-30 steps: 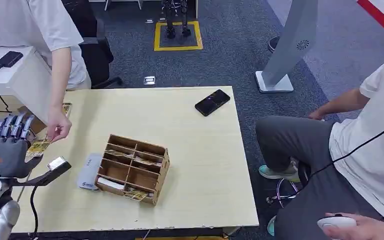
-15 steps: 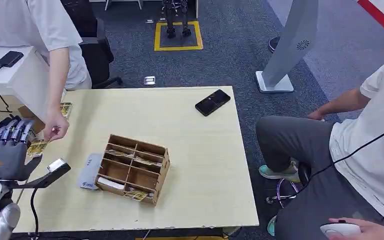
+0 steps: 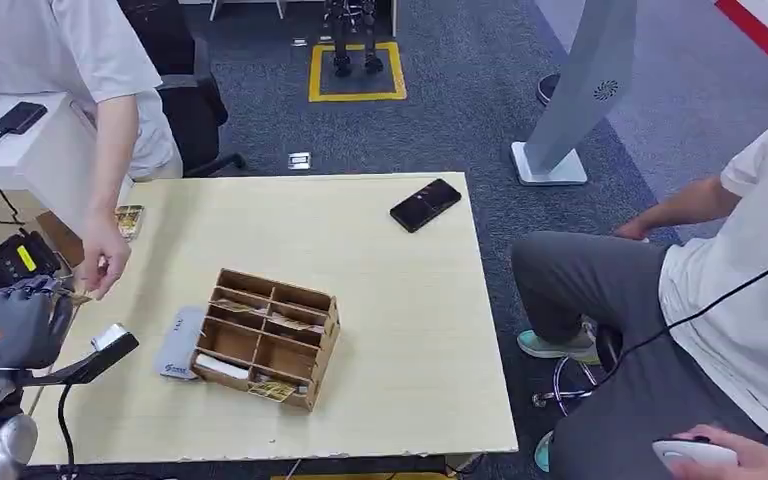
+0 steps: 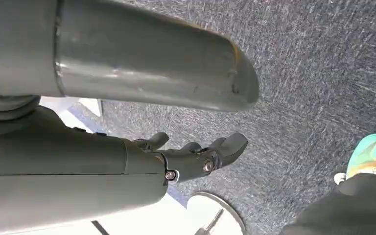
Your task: Pass the card to the sensor for recognition and then transmit it.
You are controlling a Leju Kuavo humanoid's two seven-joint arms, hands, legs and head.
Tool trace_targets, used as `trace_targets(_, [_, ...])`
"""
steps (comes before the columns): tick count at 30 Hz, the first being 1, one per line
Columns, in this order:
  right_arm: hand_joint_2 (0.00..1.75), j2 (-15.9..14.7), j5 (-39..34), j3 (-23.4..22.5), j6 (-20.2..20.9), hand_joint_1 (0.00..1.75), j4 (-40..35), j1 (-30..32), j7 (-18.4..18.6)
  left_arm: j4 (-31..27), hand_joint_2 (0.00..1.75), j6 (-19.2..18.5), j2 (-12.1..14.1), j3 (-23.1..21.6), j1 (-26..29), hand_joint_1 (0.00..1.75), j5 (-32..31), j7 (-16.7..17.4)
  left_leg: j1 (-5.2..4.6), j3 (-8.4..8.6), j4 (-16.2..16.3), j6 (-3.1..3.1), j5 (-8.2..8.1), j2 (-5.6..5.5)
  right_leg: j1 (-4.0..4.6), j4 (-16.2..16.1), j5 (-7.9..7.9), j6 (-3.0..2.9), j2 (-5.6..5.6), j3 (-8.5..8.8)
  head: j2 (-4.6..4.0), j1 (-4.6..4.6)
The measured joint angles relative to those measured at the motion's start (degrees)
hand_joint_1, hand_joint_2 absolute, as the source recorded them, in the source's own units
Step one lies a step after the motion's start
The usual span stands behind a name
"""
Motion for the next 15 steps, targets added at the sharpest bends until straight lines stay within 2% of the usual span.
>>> trace_targets(13, [0.0,0.0,0.0,0.44,-0.26,0.0,0.0,0.03,0.0,0.0,1.75,-0.24,0.0,0.07,0.04,1.75,0.09,0.0,0.0,-0.01,0.0,0.0,0.0,0.0,0.0,0.0,0.0,0.0,0.0,0.0,0.0,0.0])
trace_targets(15, [0.0,0.0,0.0,0.57,-0.31,0.0,0.0,0.04,-0.09,-0.02,1.75,-0.33,0.02,0.09,0.19,1.75,1.0,-1.11,0.0,-0.01,0.0,0.0,0.0,0.0,0.0,0.0,0.0,0.0,0.0,0.0,0.0,0.0])
